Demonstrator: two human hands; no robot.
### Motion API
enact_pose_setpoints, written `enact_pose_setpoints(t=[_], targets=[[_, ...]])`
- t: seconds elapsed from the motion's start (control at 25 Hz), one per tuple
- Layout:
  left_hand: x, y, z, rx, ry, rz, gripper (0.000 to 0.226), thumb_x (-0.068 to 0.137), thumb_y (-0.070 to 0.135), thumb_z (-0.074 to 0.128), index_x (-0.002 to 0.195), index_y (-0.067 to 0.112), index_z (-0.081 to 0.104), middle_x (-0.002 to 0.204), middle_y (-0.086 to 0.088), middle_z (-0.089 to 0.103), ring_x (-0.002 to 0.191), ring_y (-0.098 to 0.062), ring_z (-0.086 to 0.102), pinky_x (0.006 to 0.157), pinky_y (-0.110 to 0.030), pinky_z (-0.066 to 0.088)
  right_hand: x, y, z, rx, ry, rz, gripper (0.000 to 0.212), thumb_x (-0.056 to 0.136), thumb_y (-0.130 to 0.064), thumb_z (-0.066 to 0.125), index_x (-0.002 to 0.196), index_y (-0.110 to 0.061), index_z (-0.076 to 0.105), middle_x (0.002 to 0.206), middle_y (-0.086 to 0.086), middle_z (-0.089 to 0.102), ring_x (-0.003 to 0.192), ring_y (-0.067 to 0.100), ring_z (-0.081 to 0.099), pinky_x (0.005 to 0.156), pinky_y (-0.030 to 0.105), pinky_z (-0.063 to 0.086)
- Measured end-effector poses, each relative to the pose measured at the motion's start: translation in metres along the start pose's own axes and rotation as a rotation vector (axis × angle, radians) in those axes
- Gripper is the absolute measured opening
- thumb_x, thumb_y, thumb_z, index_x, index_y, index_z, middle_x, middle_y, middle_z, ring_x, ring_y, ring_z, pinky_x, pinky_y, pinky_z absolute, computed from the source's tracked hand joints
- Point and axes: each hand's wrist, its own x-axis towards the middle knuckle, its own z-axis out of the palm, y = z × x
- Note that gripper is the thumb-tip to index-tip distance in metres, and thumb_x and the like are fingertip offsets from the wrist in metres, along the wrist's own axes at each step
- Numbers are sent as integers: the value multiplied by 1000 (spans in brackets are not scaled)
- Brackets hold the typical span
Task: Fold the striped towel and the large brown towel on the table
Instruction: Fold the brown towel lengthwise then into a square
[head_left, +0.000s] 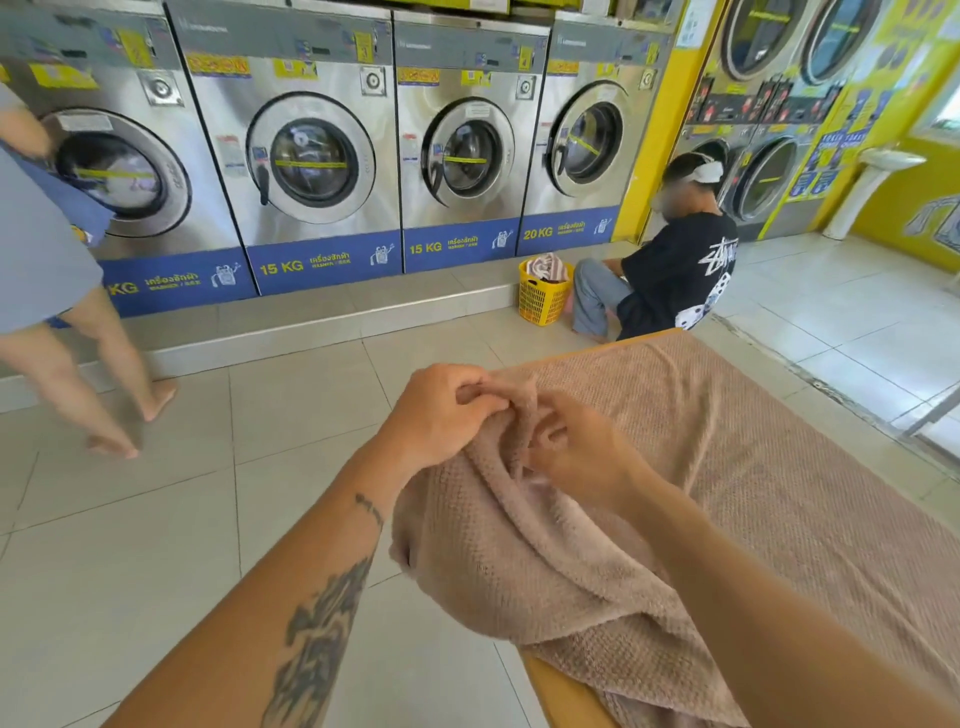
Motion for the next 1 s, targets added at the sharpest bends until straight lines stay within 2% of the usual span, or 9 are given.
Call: enact_pose_setpoints(t=[0.12,0.24,0.28,0.4,0.52,0.64,0.8,0.88,1.0], targets=[[9,-3,-8,5,-29,70,26,85,25,73,65,38,66,57,22,60,62,4,54,63,-14,40,23,-19,-4,101,99,-17,42,83,-21,71,123,-24,58,99,-7,62,95,14,58,78,29,44],[5,-13,-10,-29,-16,30,14,87,28,71,74,25,71,65,9,64,63,-4,56,62,-23,44,34,-18,-5,83,91,-35,3,85,-18,70,88,-17,69,76,-5,61,79,18,59,65,30,44],[2,-21,-7,-66,-25,-5,9,87,28,71,79,24,73,71,8,67,67,-4,59,63,-22,46,35,-17,-6,107,105,-43,5,84,-18,69,80,-16,69,74,0,64,78,21,60,66,33,46],[-14,-50,12,-124,-129,-166,4,90,28,68,87,27,71,83,9,69,77,-8,63,68,-26,49,41,-18,-19,244,187,-50,12,85,-17,66,75,-10,67,72,3,64,73,20,58,71,37,46],[-34,-104,40,-7,-202,-385,25,93,20,57,71,30,60,70,9,63,70,-15,61,64,-31,46,46,-14,-44,304,289,-61,20,83,-25,62,79,-6,65,77,11,62,76,20,56,73,41,45],[-48,-152,46,256,-257,-616,17,80,21,50,83,27,65,77,4,65,75,-20,64,71,-34,56,36,0,-72,346,435,-25,14,84,-23,59,86,-14,71,81,5,67,79,17,59,72,36,44],[-20,-167,18,477,-7,-769,21,89,24,46,103,23,61,114,-13,54,109,-37,52,90,-44,51,16,34,-93,236,525,59,25,86,-9,55,85,-26,73,89,-7,72,86,11,61,77,34,45],[15,-150,-1,423,149,-727,26,89,19,48,109,17,65,116,-18,60,107,-42,57,89,-47,52,9,56,-92,133,535,139,31,84,-7,53,86,-28,75,92,-13,73,90,7,60,75,32,46],[78,-108,-17,202,342,-621,30,90,13,47,112,15,68,118,-18,67,111,-42,59,95,-46,50,-7,86,-92,110,594,307,21,83,-9,54,84,-20,72,88,0,72,78,14,60,64,31,43]])
